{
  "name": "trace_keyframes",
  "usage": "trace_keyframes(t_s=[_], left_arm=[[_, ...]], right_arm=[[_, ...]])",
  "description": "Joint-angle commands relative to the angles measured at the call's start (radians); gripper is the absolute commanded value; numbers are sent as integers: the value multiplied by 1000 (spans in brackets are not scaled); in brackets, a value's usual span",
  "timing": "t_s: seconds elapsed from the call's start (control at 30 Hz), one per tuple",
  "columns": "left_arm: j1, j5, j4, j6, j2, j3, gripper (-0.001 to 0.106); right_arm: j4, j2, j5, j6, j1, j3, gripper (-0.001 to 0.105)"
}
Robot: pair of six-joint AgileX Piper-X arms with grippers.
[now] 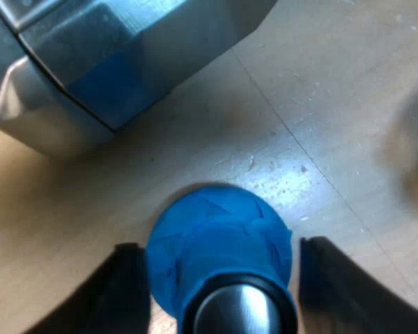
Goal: Grind coffee beans and then tamp
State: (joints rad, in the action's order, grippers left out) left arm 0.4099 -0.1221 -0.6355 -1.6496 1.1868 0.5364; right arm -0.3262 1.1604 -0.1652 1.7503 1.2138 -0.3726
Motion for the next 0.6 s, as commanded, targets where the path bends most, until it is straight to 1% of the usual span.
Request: trace_keyframes(t_s=[0.03,0.07,0.1,0.13,0.2,0.23,0.43,0.6], left_arm=[[3,15,-21,-9,0,6,34],[3,15,-24,-9,0,6,30],[3,15,-27,-9,0,6,23],[3,15,-30,-9,0,6,19],[3,15,-43,-9,0,6,1],[3,15,-44,-5,0,6,0],[3,15,-56,-5,-5,9,0],[3,15,-82,-1,-84,9,0]], right_arm=[[-15,-1,5,4,2,-1,69],[-15,-1,5,4,2,-1,69],[-13,-1,5,4,2,-1,69],[-13,-1,5,4,2,-1,69],[-13,-1,5,4,2,-1,69],[-11,-1,5,4,2,-1,69],[-9,-1,5,4,2,-1,69],[-9,-1,5,4,2,-1,69]])
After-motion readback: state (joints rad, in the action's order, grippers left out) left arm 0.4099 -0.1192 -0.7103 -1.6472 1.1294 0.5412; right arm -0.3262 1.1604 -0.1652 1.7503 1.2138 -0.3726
